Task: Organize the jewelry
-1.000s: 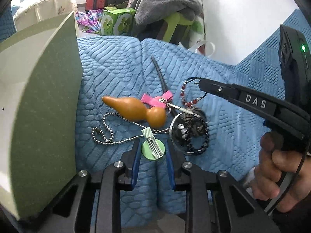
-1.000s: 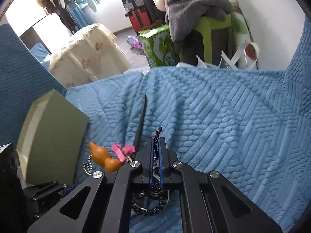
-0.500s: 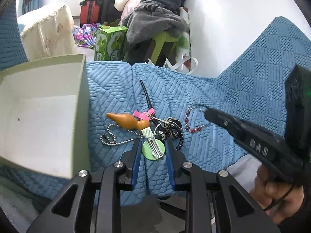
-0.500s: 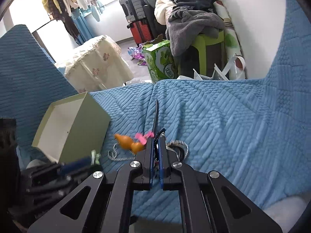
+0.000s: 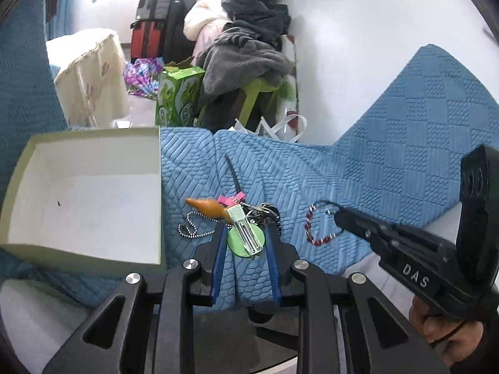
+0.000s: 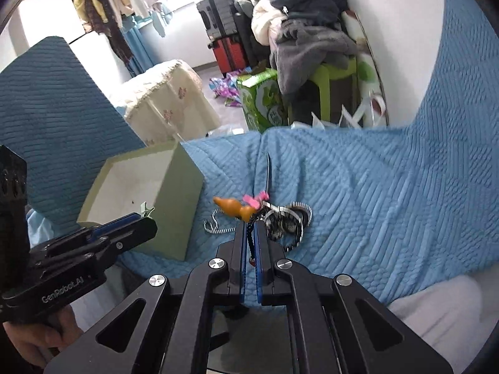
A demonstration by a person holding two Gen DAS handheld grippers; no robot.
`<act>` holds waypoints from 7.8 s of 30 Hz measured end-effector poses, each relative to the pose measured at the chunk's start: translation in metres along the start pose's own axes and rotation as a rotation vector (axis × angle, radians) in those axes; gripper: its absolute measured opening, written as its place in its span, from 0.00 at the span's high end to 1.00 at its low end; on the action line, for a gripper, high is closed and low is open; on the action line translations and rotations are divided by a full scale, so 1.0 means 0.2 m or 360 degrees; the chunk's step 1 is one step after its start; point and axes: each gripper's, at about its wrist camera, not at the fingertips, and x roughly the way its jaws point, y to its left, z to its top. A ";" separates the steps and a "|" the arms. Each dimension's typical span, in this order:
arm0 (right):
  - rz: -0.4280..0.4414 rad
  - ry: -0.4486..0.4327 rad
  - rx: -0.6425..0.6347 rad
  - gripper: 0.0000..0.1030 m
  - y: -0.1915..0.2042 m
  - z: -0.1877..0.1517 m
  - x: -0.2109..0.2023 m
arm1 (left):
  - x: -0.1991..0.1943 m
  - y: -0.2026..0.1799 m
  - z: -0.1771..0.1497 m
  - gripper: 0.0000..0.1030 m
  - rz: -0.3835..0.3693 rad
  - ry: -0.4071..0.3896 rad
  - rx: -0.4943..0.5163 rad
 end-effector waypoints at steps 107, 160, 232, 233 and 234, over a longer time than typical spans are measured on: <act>-0.0050 -0.0383 -0.0053 0.73 -0.16 -0.04 -0.38 | -0.41 -0.27 0.08 0.27 0.0162 -0.0401 0.0053; 0.0408 0.0256 -0.0454 0.88 -0.31 -0.03 0.87 | 0.96 0.26 -0.01 0.57 0.0278 0.0200 -0.0536; 0.0309 0.0401 -0.0136 0.97 -0.39 -0.04 0.89 | 0.73 0.14 -0.05 0.70 0.0185 0.0184 -0.0205; 0.0305 0.0397 -0.0141 0.98 -0.39 -0.04 0.89 | 0.73 0.14 -0.05 0.70 0.0182 0.0184 -0.0203; 0.0295 0.0390 -0.0157 0.98 -0.39 -0.04 0.89 | 0.72 0.14 -0.04 0.70 0.0180 0.0184 -0.0201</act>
